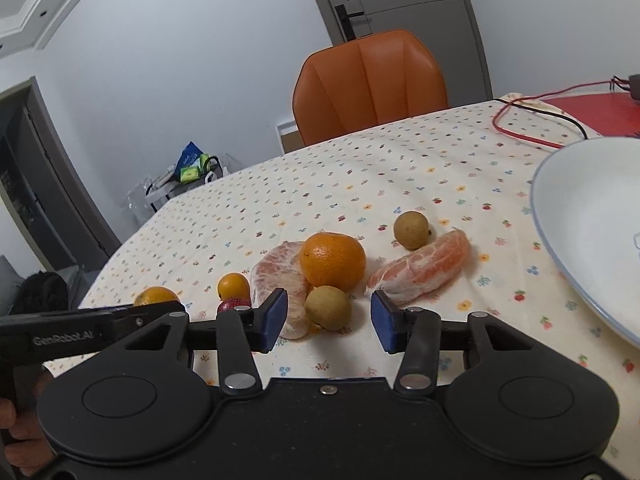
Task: Organize fruits
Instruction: 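Grasp the orange with the left tool while the right tool grasps a brown longan, then carry the orange and longan to the white plate and release both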
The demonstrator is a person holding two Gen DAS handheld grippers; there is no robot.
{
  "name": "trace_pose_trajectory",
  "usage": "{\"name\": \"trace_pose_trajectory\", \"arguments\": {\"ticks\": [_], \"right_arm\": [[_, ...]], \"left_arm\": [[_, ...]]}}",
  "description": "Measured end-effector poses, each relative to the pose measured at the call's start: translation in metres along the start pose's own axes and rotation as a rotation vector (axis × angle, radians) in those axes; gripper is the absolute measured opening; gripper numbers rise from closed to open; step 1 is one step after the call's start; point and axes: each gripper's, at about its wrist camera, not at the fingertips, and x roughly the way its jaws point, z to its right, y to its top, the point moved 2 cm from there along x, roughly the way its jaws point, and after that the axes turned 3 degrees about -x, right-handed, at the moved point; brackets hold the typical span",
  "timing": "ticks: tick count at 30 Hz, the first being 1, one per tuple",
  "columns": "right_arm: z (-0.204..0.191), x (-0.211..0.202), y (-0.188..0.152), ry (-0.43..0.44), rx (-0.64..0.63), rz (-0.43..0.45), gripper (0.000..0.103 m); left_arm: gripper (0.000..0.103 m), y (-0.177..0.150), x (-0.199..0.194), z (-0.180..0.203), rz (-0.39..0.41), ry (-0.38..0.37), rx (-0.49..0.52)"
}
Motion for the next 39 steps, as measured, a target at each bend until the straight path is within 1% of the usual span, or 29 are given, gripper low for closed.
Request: {"name": "trace_pose_trajectory", "arguments": {"ticks": [1, 2, 4, 9, 14, 25, 39], "right_arm": [[-0.001, 0.003, 0.000, 0.002, -0.003, -0.011, 0.029], [-0.002, 0.005, -0.001, 0.003, -0.006, -0.017, 0.026], [-0.002, 0.004, 0.000, -0.002, -0.010, -0.014, 0.025], [0.001, -0.010, 0.000, -0.005, 0.004, 0.018, 0.025], [0.009, -0.035, 0.001, -0.025, 0.007, 0.062, 0.025], [0.048, -0.087, 0.004, -0.102, 0.043, 0.147, 0.025], [0.095, -0.126, -0.001, -0.182, 0.080, 0.200, 0.025]], "left_arm": [[0.036, 0.001, 0.000, 0.001, 0.000, -0.001, 0.002], [0.036, 0.001, 0.000, 0.002, 0.000, -0.002, 0.008], [0.036, 0.004, -0.001, 0.007, 0.004, -0.006, 0.019], [0.036, 0.008, -0.003, 0.026, 0.020, -0.033, 0.046], [0.036, 0.007, -0.003, 0.051, 0.021, -0.073, 0.082], [0.036, 0.003, 0.000, 0.114, 0.026, -0.155, 0.160], [0.036, 0.000, 0.015, 0.180, 0.024, -0.229, 0.239]]}}
